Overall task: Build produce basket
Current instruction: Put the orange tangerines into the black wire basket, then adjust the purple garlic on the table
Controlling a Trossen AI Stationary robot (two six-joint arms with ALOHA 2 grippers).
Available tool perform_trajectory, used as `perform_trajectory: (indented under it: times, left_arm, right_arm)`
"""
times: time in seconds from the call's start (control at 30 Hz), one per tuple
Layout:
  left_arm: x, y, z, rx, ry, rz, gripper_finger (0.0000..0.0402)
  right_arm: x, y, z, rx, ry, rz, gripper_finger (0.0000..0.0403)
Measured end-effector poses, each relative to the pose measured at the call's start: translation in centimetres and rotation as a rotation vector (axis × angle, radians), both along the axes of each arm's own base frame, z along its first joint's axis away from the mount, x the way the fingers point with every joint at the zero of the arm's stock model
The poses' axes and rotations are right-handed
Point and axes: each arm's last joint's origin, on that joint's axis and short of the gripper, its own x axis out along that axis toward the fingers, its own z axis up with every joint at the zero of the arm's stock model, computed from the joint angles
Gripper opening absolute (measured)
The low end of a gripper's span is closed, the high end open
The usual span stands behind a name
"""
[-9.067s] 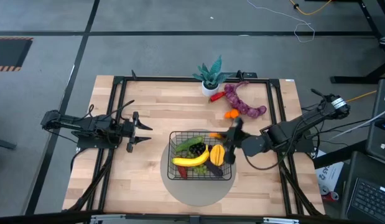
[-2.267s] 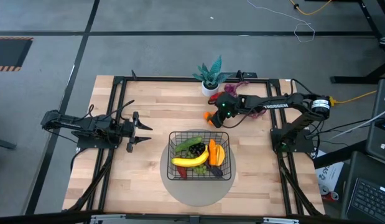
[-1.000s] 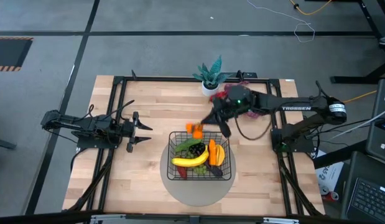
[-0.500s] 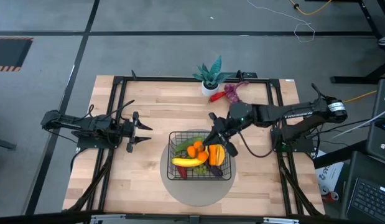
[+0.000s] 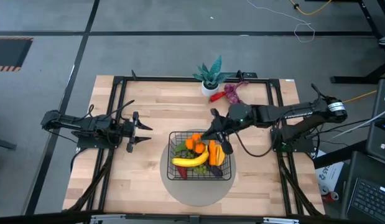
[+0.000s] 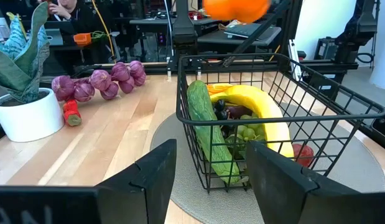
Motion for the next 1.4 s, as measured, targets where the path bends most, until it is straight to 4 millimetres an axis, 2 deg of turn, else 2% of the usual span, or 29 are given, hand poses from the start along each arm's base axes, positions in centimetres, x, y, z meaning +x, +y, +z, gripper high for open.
perform_trajectory:
  times: [0.33, 0.7, 0.9, 1.03, 1.13, 1.27, 1.4]
  left_arm:
    - [0.0, 0.0, 0.0, 0.000, 0.000, 0.000, 0.0188]
    - [0.0, 0.0, 0.0, 0.000, 0.000, 0.000, 0.0188]
    - [0.0, 0.0, 0.0, 0.000, 0.000, 0.000, 0.0188]
    - [0.0, 0.0, 0.0, 0.000, 0.000, 0.000, 0.0188]
    - [0.0, 0.0, 0.0, 0.000, 0.000, 0.000, 0.0188]
    - [0.0, 0.0, 0.0, 0.000, 0.000, 0.000, 0.0188]
    - [0.0, 0.0, 0.0, 0.000, 0.000, 0.000, 0.0188]
  right_arm:
    - [0.9, 0.0, -1.2, 0.029, 0.049, -0.041, 0.0050]
    - [1.9, 0.1, -0.4, 0.052, -0.083, -0.042, 0.0142]
    - [1.7, -0.8, -0.1, 0.070, -0.084, -0.075, 0.0151]
    - [0.4, -2.7, 0.8, 0.063, -0.070, -0.139, 0.0151]
    - [-1.6, -4.6, 1.6, 0.037, -0.013, -0.253, 0.0151]
    - [-5.1, -6.7, 2.4, -0.076, 0.089, -0.583, 0.0151]
    - [-8.1, -7.8, 1.7, -0.155, 0.247, -0.943, 0.0151]
